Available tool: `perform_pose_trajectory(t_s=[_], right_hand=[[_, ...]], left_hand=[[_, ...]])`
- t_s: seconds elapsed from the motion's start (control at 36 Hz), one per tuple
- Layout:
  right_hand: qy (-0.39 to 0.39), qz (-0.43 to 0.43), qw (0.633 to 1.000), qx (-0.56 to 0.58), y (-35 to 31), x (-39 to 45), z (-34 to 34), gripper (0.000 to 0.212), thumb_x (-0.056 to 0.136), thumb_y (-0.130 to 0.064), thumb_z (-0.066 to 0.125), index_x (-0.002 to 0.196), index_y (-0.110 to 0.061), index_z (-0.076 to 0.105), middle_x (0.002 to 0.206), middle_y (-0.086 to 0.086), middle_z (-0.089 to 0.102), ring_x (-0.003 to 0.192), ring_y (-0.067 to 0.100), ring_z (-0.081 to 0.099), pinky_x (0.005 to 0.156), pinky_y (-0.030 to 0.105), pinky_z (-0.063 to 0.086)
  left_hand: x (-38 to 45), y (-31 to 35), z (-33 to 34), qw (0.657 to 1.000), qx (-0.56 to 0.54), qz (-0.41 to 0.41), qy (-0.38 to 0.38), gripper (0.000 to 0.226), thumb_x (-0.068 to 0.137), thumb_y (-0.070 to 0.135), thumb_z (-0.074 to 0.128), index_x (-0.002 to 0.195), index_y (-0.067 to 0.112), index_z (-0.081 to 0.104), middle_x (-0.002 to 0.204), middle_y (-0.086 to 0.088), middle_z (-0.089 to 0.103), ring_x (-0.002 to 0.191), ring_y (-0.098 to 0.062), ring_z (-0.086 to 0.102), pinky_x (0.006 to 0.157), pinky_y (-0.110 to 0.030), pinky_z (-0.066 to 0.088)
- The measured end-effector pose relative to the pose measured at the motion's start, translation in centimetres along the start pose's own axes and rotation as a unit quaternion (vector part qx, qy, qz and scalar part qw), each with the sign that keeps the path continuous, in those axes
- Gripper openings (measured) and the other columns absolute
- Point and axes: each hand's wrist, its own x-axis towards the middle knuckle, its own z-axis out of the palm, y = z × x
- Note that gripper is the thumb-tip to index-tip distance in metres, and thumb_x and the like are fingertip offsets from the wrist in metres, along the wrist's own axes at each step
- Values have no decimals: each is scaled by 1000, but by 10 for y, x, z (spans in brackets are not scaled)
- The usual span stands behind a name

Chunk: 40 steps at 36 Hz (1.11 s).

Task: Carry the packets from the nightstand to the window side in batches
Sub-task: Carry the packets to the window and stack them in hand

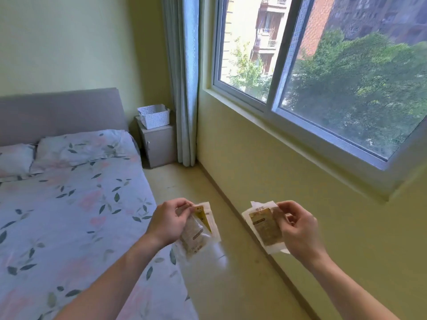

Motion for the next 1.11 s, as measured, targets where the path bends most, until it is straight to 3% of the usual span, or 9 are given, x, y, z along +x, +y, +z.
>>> perform_pose_trajectory(t_s=[0.14,0.28,0.5,0.72,0.83,0.97,1.11], right_hand=[[-11,-1,1000,11,20,81,-26,15,98,-19,64,88,-28,72,79,-10,75,72,20,70,65,36,59],[-45,-5,999,25,42,169,-25,12,97,-20,66,90,-28,72,81,-9,75,73,13,69,60,19,53],[-106,-11,993,48,72,298,-7,10,97,-23,66,90,-29,71,84,-12,74,75,4,68,64,15,52],[-211,-45,973,87,33,390,97,7,97,-26,65,93,-24,71,86,-7,73,79,9,68,66,21,56],[-236,-81,964,96,16,432,157,8,96,-28,65,90,-26,70,84,-9,74,76,6,68,65,19,54],[-258,-88,957,99,-2,491,234,9,94,-30,66,87,-27,70,81,-9,74,74,10,69,66,25,56],[-241,-88,961,101,-23,555,297,12,96,-27,66,85,-25,69,78,-9,73,69,8,67,61,19,51]], left_hand=[[62,36,49,1000,-9,-1,12,9,92,35,70,85,33,75,81,22,72,82,4,65,72,-18,52],[129,55,81,999,10,-7,41,9,92,37,70,84,35,74,81,21,73,85,-1,67,77,-27,55],[202,71,106,992,30,-42,112,15,92,32,71,78,38,71,80,19,73,85,-6,68,76,-30,54],[233,51,60,967,47,-101,228,27,91,25,73,75,45,65,80,27,71,87,-5,69,78,-31,55],[262,23,25,958,70,-132,246,6,91,33,71,85,31,74,83,23,72,89,3,66,71,-14,49],[329,-18,-10,950,69,-151,263,9,91,33,72,88,26,75,86,21,71,86,13,62,66,-2,43],[417,-57,-51,950,75,-152,261,12,92,33,70,88,23,75,85,20,72,87,4,66,70,-13,49]])
